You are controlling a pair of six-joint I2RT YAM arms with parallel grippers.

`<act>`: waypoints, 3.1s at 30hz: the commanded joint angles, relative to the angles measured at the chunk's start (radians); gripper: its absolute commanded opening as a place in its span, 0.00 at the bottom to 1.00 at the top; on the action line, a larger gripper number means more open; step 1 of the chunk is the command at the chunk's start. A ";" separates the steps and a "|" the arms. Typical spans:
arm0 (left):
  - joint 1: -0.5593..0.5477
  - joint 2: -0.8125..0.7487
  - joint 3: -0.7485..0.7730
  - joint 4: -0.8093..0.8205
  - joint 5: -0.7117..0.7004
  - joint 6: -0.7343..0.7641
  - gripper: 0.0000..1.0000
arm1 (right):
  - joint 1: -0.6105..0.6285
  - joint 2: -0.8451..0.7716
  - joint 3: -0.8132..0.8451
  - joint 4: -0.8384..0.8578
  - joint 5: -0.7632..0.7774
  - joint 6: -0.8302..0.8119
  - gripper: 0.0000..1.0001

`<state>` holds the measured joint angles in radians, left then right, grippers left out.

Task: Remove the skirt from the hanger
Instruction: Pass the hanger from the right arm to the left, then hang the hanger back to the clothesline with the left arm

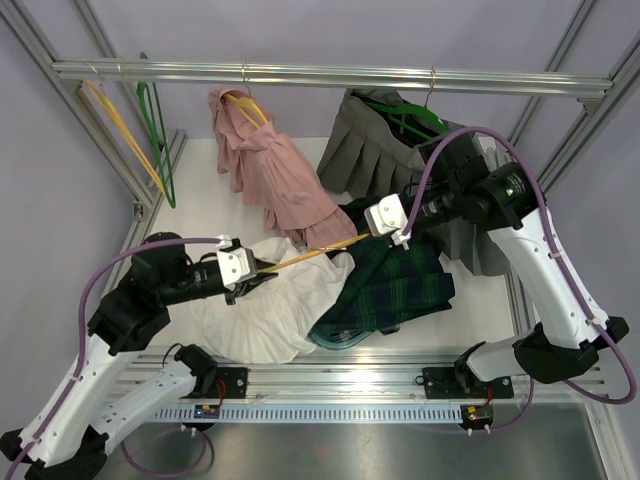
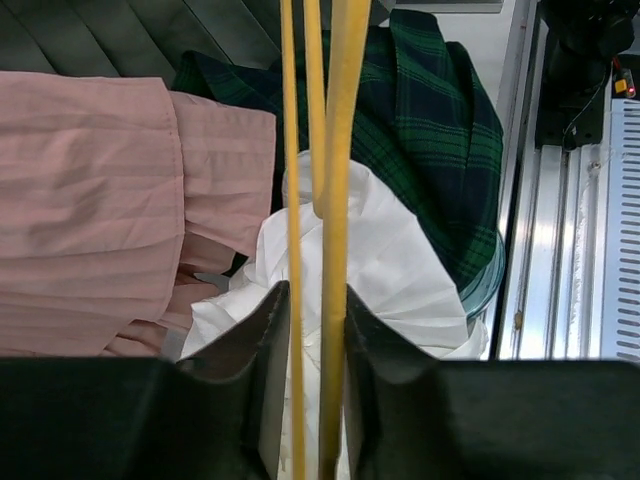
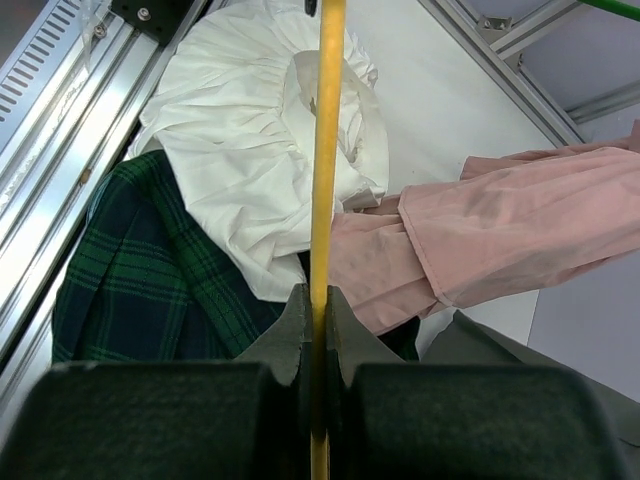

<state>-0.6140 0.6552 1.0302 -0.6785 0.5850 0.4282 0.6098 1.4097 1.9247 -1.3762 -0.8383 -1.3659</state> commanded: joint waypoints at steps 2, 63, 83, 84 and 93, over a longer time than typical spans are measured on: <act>0.000 -0.006 0.016 0.057 -0.006 0.032 0.00 | 0.010 0.005 0.011 -0.259 -0.064 0.013 0.00; 0.003 0.176 0.459 -0.171 -1.301 -0.718 0.00 | -0.274 -0.190 -0.239 0.304 -0.036 0.640 0.99; 0.301 0.443 0.498 0.010 -0.996 -0.878 0.00 | -0.272 -0.229 -0.317 0.351 -0.070 0.663 1.00; 0.304 0.466 0.505 0.011 -1.005 -0.881 0.00 | -0.274 -0.230 -0.320 0.353 -0.071 0.665 1.00; 0.332 0.560 0.516 0.007 -1.047 -0.887 0.00 | -0.274 -0.238 -0.336 0.353 -0.079 0.669 0.99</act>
<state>-0.2882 1.2209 1.5036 -0.7383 -0.4351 -0.4473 0.3397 1.1931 1.5925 -1.0580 -0.8848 -0.7120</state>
